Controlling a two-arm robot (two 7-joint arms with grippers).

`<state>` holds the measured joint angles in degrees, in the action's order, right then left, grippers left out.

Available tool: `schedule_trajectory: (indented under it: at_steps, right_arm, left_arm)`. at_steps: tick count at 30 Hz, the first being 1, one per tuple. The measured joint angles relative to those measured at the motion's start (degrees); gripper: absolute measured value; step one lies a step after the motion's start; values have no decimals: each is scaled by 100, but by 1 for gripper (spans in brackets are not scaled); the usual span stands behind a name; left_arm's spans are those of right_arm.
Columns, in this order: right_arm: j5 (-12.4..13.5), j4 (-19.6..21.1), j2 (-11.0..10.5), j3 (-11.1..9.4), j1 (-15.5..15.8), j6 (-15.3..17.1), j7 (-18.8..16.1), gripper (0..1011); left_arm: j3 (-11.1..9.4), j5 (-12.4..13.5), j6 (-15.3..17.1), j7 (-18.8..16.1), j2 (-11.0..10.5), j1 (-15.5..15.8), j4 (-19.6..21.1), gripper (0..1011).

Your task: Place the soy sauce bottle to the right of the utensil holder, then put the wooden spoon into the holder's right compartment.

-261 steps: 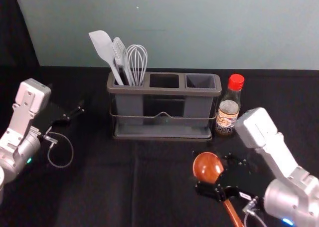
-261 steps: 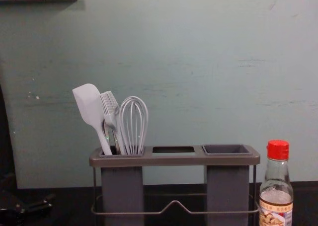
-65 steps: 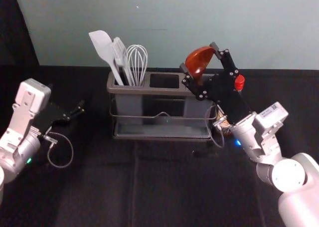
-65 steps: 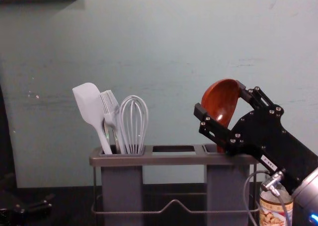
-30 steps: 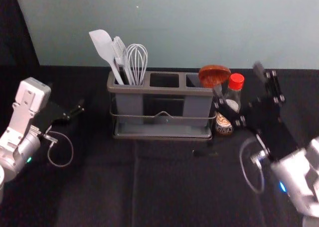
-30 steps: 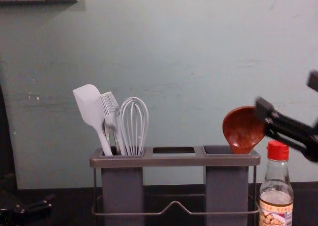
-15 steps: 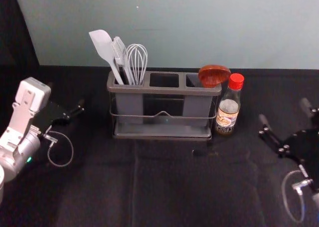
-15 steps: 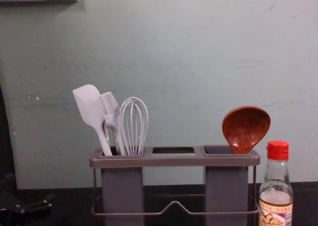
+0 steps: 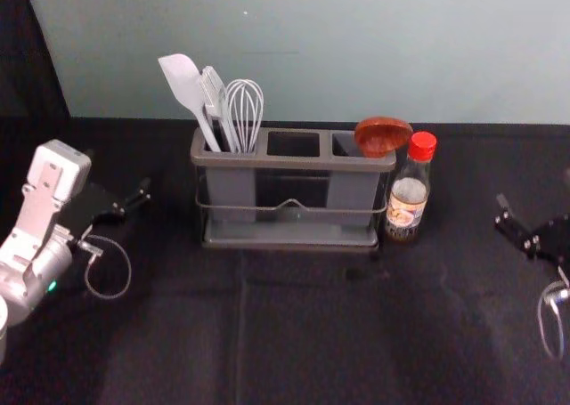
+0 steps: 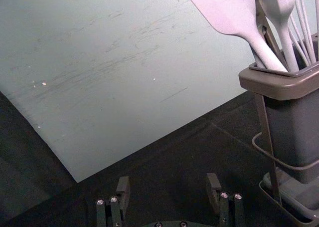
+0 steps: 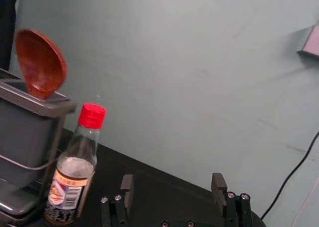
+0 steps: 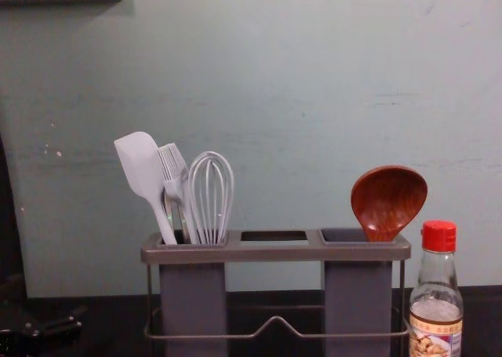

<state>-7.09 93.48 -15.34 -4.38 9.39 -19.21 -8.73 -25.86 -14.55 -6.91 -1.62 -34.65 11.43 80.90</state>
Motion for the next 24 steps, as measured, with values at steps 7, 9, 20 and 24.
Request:
schedule_trajectory:
  at_steps: [7,9,20,24]
  right_arm:
    - [78,-605,-126,142,-591,224,-215,1003]
    - [124,-764,-183,208,-797,354,-318,1002]
    - [343,-1289,-504,566,-1657,800,-836,1002]
    - [351,-1500,-498,720,-1931,846,-873,1002]
  left_arm:
    - [0,0,0,0,0,0,0,1005]
    - [0,0,0,0,0,0,0,1005]
    - [0,0,0,0,0,0,0,1005]
    - [0,0,0,0,0,0,0,1005]
